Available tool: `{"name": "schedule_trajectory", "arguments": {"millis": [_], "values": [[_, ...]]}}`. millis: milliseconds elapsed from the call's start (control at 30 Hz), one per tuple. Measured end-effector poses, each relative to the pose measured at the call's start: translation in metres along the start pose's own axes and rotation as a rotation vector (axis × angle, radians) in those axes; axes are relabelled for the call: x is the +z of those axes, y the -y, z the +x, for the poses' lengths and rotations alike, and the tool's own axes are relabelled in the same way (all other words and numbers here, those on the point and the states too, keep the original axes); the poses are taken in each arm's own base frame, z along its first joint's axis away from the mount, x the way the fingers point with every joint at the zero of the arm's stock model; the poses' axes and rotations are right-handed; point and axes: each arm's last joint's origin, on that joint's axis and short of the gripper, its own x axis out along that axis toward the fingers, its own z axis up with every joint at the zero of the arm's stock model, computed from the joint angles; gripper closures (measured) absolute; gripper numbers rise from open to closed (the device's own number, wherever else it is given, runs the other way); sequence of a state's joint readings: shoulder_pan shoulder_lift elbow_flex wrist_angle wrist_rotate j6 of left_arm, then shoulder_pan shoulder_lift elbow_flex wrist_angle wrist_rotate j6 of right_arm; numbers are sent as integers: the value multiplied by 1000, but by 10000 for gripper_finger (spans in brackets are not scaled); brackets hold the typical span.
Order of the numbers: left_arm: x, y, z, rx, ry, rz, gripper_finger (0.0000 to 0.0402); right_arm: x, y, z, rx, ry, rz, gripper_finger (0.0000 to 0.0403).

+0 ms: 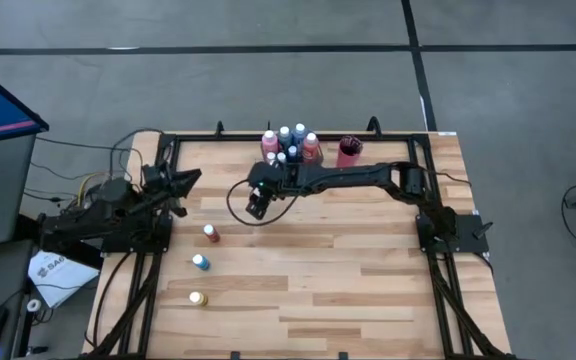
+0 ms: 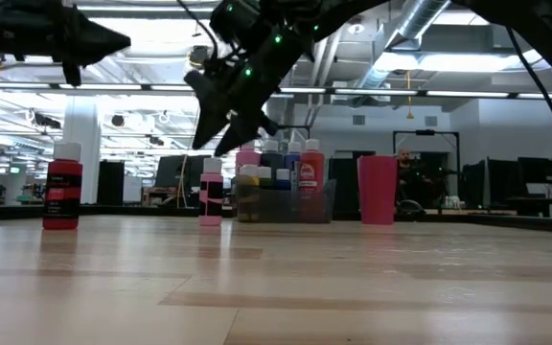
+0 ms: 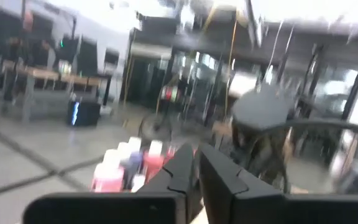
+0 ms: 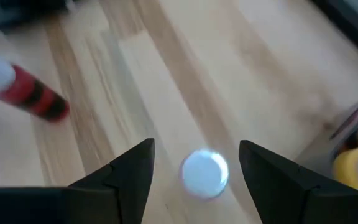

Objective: Pick & Place Paint Supplies
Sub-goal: Put the pink paint bottle into the gray bin

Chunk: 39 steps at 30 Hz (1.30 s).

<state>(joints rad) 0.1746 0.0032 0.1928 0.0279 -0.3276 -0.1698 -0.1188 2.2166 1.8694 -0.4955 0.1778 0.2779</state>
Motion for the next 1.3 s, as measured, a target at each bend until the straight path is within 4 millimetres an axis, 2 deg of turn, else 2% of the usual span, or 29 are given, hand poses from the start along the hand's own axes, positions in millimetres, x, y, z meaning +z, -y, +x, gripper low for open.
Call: {"name": "schedule_trajectory", "arguments": {"millis": [167, 267, 867, 1067, 1300], "values": [[-11, -1, 3, -9, 144, -64, 398, 0, 1, -1, -6, -1, 2, 173], [-29, -5, 3, 11, 182, -127, 399, 0, 1, -1, -6, -1, 3, 172], [-25, -6, 3, 46, 226, -156, 400, -1, 4, 0, -16, -15, -14, 173], [-25, -6, 4, 48, 220, -154, 400, -15, 6, 11, -26, -26, -16, 173], [-25, -6, 4, 47, 223, -156, 400, -9, 10, 11, -41, 19, -1, 185]]}}
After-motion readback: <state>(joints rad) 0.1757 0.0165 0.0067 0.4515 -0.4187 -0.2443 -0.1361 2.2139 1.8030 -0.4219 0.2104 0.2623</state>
